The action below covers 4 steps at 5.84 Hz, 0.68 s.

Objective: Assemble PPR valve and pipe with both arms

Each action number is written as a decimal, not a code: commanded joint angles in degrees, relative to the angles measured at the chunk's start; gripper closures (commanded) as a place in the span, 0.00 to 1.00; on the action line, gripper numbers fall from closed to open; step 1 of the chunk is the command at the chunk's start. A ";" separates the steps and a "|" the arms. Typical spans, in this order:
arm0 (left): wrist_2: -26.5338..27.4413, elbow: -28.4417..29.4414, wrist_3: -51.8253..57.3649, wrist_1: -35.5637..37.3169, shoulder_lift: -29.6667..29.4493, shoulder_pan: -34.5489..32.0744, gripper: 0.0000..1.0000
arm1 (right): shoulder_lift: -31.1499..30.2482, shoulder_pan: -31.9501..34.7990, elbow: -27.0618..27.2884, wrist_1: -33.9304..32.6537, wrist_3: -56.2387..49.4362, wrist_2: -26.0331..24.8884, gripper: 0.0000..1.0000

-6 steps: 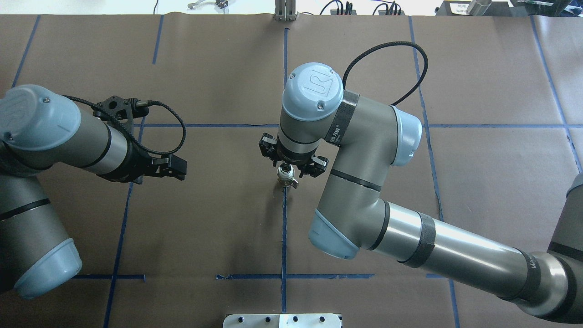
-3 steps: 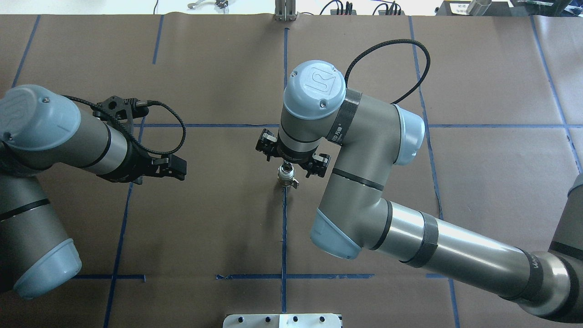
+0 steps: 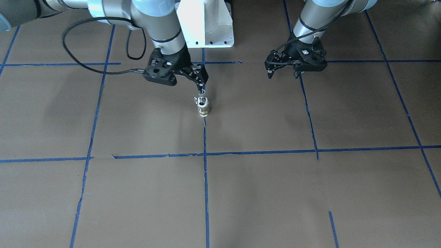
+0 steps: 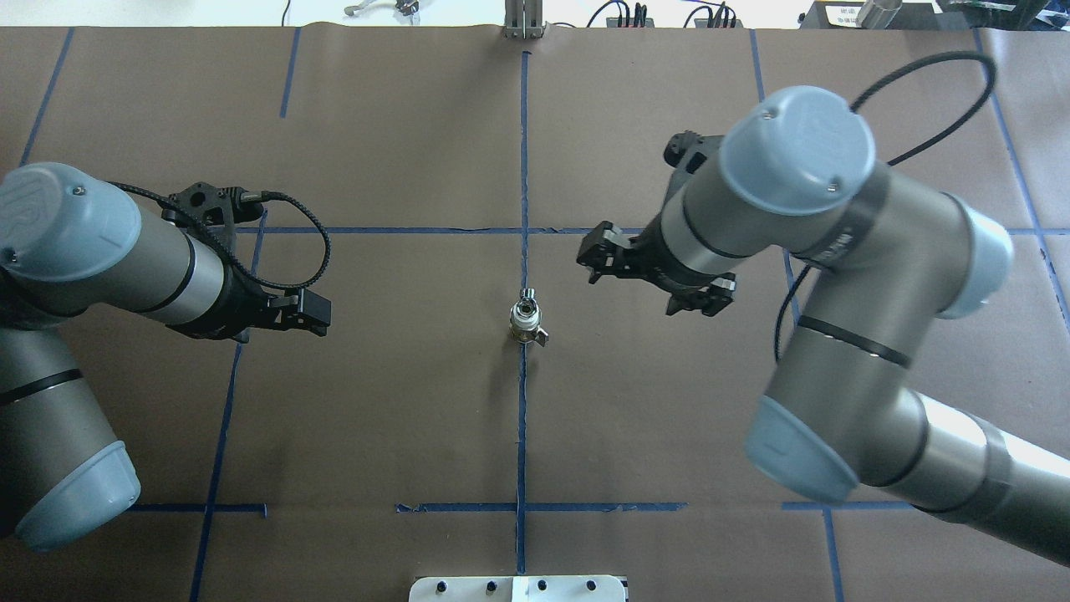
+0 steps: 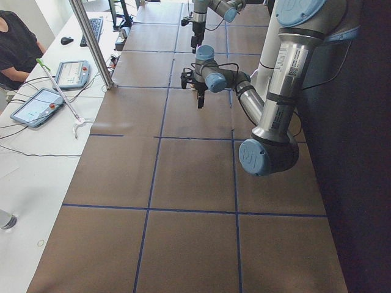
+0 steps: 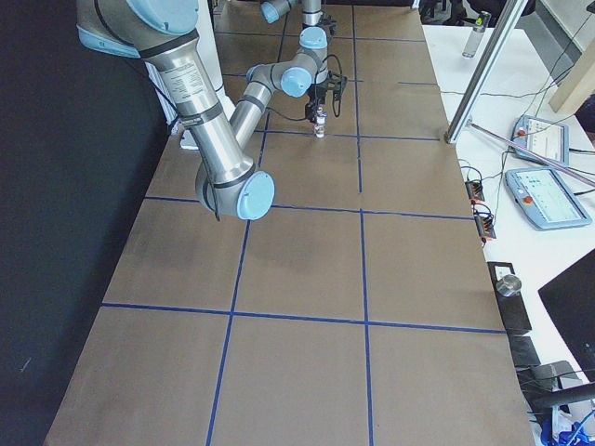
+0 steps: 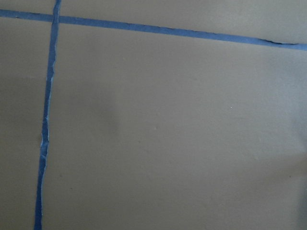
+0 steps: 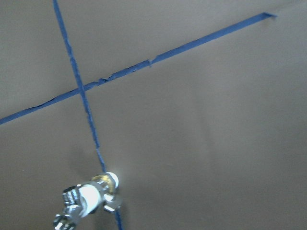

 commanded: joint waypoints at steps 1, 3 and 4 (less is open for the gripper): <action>-0.09 -1.04 8.03 0.04 4.25 -0.97 0.00 | -15.34 8.39 6.63 0.56 -13.61 2.51 0.00; -0.79 -4.20 18.68 0.04 11.98 -5.09 0.00 | -24.88 24.35 3.85 0.39 -40.47 7.06 0.00; -1.05 -5.70 25.36 -0.05 16.02 -9.37 0.00 | -27.61 34.88 -1.57 0.39 -54.95 15.98 0.00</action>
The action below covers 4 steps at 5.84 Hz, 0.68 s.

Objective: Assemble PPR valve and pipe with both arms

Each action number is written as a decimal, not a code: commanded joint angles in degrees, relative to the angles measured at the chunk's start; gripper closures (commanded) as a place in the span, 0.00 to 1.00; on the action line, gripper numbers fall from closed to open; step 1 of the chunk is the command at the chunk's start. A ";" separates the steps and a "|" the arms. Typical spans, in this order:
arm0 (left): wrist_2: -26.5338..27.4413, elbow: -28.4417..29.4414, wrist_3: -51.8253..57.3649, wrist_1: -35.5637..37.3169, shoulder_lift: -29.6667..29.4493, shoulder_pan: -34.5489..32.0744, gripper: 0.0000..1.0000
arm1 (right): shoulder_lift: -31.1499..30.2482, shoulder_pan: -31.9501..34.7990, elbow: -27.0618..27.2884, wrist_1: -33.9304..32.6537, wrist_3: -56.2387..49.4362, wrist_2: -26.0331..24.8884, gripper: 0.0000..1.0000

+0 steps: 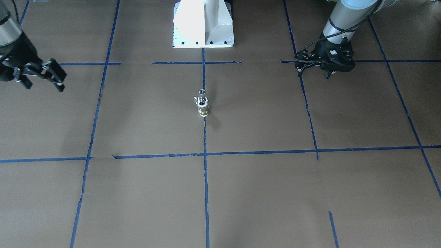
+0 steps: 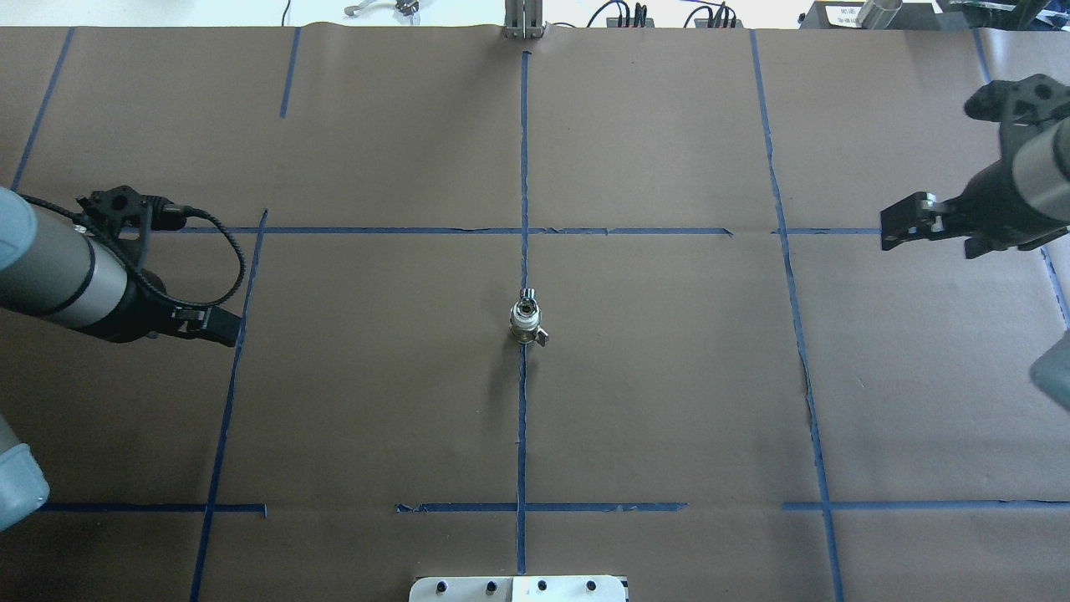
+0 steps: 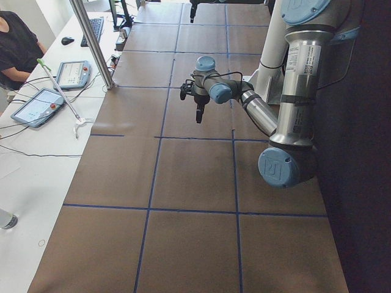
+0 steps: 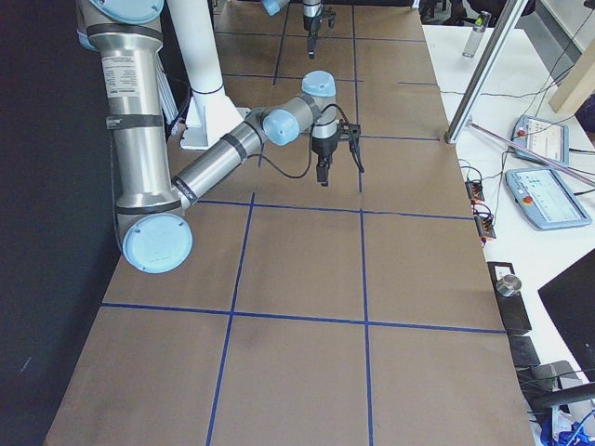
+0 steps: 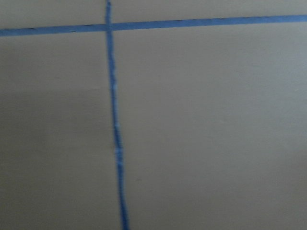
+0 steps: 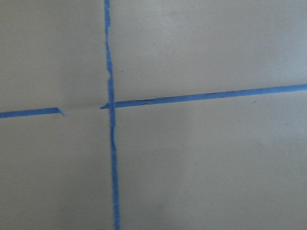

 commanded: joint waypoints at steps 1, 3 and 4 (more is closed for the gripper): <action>-5.66 -2.14 15.14 0.04 7.57 -9.46 0.00 | -5.79 18.67 -10.61 -0.09 -32.23 9.92 0.00; -16.13 -2.15 29.65 0.04 13.63 -20.11 0.00 | -5.12 30.21 -23.36 -0.35 -53.70 11.08 0.00; -16.08 -0.23 42.69 0.56 16.45 -26.07 0.00 | -5.02 32.45 -26.98 -0.52 -61.08 10.91 0.00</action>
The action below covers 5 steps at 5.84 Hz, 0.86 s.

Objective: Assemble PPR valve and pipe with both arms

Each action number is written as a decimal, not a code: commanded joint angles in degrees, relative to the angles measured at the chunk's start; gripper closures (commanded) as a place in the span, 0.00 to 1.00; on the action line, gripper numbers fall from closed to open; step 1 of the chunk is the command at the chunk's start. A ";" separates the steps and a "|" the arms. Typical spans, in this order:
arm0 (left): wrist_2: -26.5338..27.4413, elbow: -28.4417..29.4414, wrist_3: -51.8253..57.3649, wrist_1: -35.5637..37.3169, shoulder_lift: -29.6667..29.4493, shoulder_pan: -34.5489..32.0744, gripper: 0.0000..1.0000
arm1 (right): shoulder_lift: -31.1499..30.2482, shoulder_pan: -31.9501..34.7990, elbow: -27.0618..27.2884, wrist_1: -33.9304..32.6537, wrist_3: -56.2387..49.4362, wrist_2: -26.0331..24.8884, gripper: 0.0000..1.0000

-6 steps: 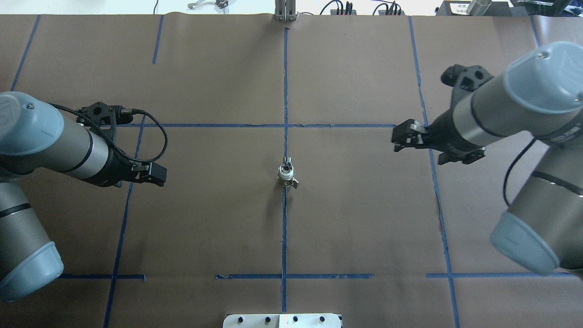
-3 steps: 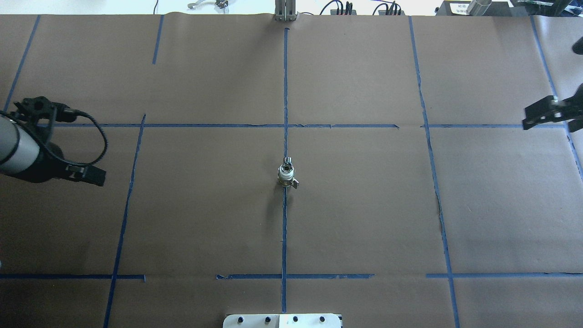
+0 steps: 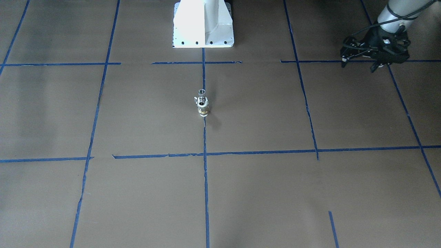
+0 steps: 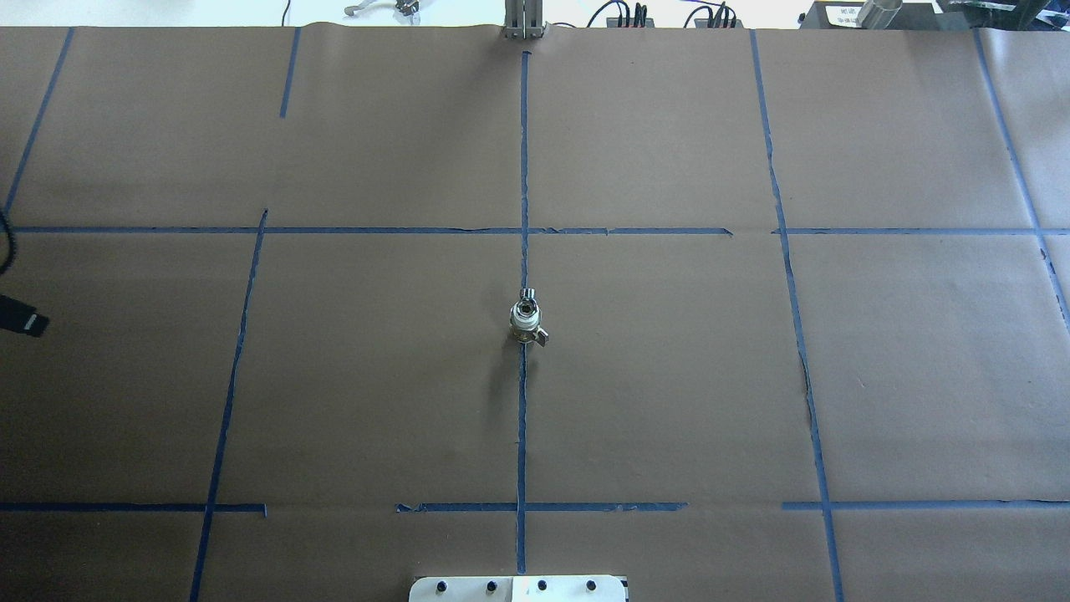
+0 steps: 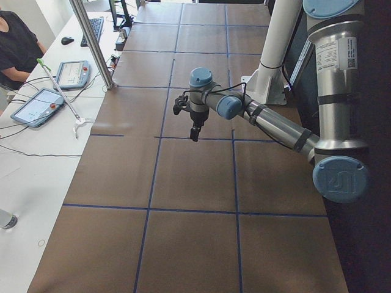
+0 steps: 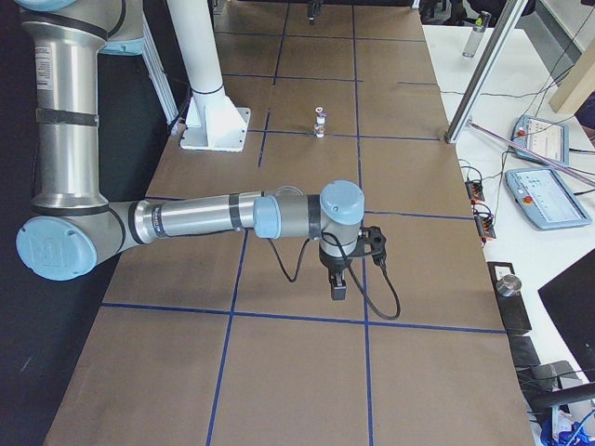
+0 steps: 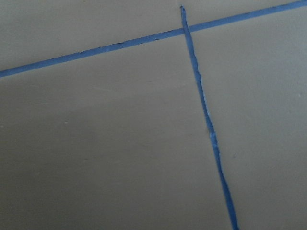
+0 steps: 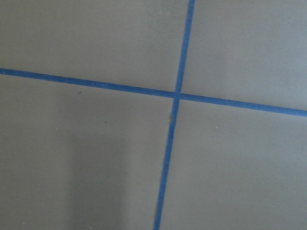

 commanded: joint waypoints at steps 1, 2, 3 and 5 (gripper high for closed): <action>-1.48 6.74 20.45 1.31 3.41 -14.19 0.00 | -0.04 3.53 -4.88 -0.26 -9.35 -0.06 0.00; -1.48 11.06 23.76 1.84 3.24 -19.76 0.00 | -0.92 3.70 -4.10 -0.44 -9.54 0.28 0.00; -1.74 15.71 24.31 2.98 2.28 -21.56 0.00 | -1.88 3.01 -3.57 -0.52 -9.63 0.20 0.00; -12.08 17.17 25.56 8.50 2.18 -23.42 0.00 | -2.06 2.47 -0.85 -4.62 -11.02 0.11 0.00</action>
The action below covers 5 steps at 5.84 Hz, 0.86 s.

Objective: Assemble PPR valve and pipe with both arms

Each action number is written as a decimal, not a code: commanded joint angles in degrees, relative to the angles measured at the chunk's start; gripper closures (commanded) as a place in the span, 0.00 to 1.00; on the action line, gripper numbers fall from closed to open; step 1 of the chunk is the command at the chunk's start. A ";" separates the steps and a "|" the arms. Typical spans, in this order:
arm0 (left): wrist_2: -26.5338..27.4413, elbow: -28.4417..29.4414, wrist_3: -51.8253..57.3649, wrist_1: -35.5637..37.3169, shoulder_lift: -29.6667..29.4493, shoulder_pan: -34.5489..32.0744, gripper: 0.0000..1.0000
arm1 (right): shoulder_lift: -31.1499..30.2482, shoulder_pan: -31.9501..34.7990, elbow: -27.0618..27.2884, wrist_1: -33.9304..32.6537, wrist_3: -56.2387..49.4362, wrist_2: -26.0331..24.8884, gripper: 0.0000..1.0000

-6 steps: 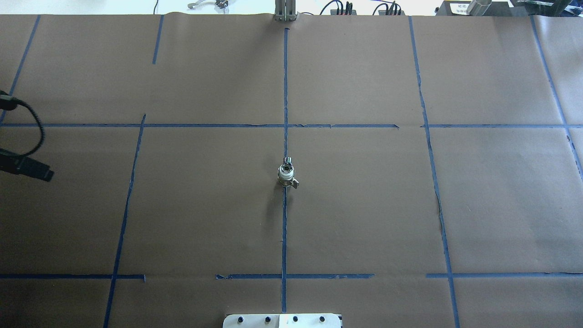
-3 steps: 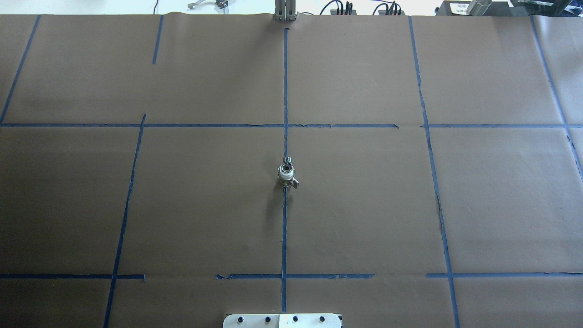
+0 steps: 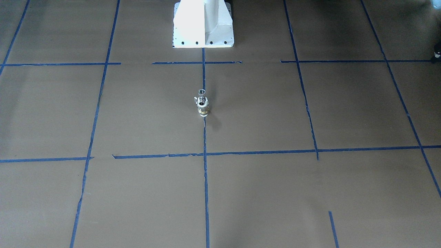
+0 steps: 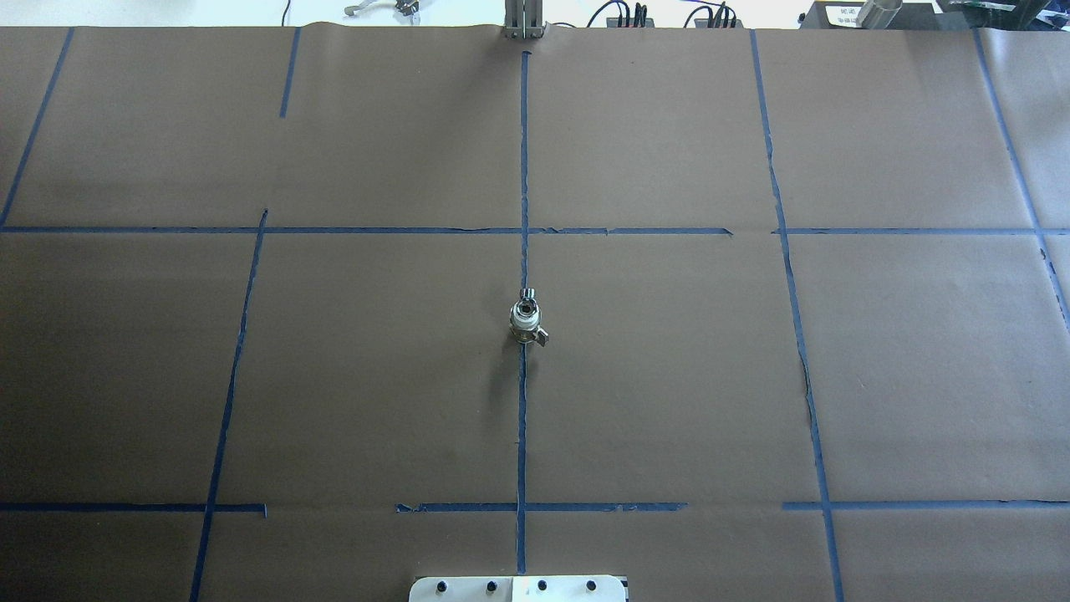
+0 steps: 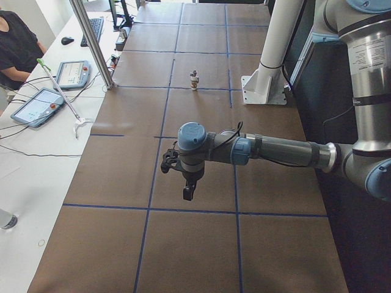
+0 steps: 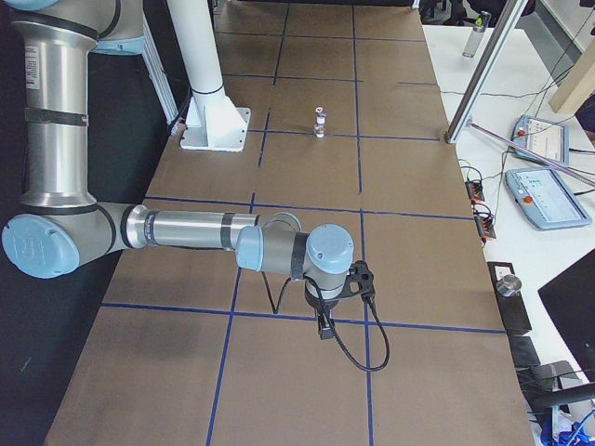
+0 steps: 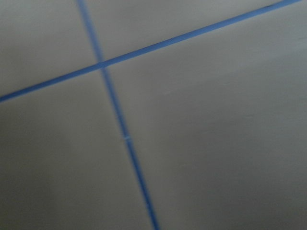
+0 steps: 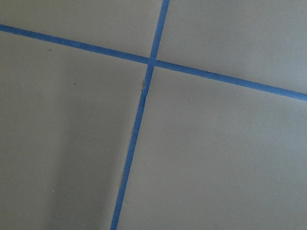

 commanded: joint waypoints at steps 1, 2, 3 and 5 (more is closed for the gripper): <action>-4.20 0.74 -1.61 2.83 -0.17 -0.50 0.00 | -0.24 -0.07 1.02 -4.36 -3.90 0.06 0.00; -4.11 1.35 -1.88 2.92 -1.48 -0.41 0.00 | -0.33 0.71 1.45 -6.12 -4.28 0.15 0.00; -4.19 1.44 -2.06 4.49 -2.71 -0.33 0.00 | -0.68 0.81 2.07 -7.87 -4.28 0.15 0.00; -4.28 2.41 -1.54 4.51 -2.82 -0.32 0.00 | -0.68 0.72 3.03 -8.15 -4.37 -0.28 0.00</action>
